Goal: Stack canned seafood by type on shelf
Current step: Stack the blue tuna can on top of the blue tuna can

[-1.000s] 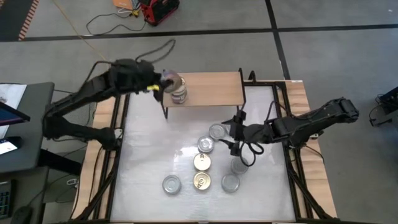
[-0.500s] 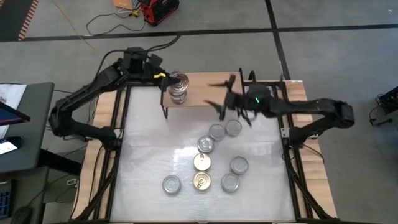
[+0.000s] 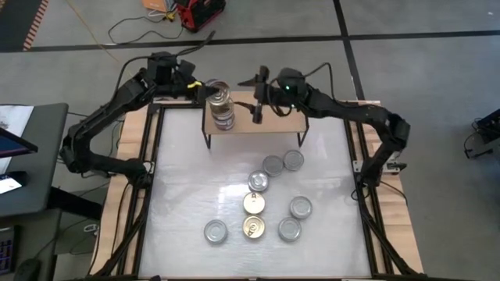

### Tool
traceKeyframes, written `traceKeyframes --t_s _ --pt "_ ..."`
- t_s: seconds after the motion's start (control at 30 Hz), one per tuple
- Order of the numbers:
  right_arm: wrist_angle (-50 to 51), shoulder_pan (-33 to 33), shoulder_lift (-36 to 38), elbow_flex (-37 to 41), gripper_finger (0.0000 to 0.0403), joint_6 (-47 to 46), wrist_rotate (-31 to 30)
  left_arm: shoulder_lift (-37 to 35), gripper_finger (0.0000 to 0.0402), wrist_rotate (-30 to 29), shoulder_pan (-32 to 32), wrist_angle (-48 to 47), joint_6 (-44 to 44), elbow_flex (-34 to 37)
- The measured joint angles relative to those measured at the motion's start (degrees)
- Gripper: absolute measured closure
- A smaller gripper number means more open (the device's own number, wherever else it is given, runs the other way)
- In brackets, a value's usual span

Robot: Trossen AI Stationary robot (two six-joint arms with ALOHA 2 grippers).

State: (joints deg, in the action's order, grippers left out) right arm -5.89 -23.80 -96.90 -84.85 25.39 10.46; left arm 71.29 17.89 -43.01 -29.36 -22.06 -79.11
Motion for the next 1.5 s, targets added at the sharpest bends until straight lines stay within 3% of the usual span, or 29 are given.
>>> traceKeyframes --t_s 0.33,0.63,0.83,1.0,1.2,1.5 --pt "1.86 -2.04 -1.80 -6.17 0.0101 -13.04 0.48 0.02 0.0225 -0.48 1.45 4.17 -0.81 0.00" --pt "3.25 -2.22 -1.80 -6.61 0.0163 -21.22 2.22 0.02 0.0225 -0.32 2.69 3.68 -3.94 0.00" --pt "6.37 -2.24 -1.80 -6.61 0.0197 -18.62 5.56 0.02 0.0221 -0.03 4.16 0.12 -3.42 0.00" --pt "6.12 -3.04 -1.80 -6.61 0.0182 -15.66 5.90 0.04 0.0218 -0.29 4.34 -2.00 -2.23 0.02" --pt "3.61 -4.23 -1.80 -6.61 0.0153 -19.29 10.19 0.04 0.0218 -0.33 4.32 -2.09 -2.42 0.02" --pt "2.68 -3.49 -2.55 -6.61 0.0138 -18.96 10.80 0.07 0.0216 -0.09 4.75 -2.11 -3.79 0.02"
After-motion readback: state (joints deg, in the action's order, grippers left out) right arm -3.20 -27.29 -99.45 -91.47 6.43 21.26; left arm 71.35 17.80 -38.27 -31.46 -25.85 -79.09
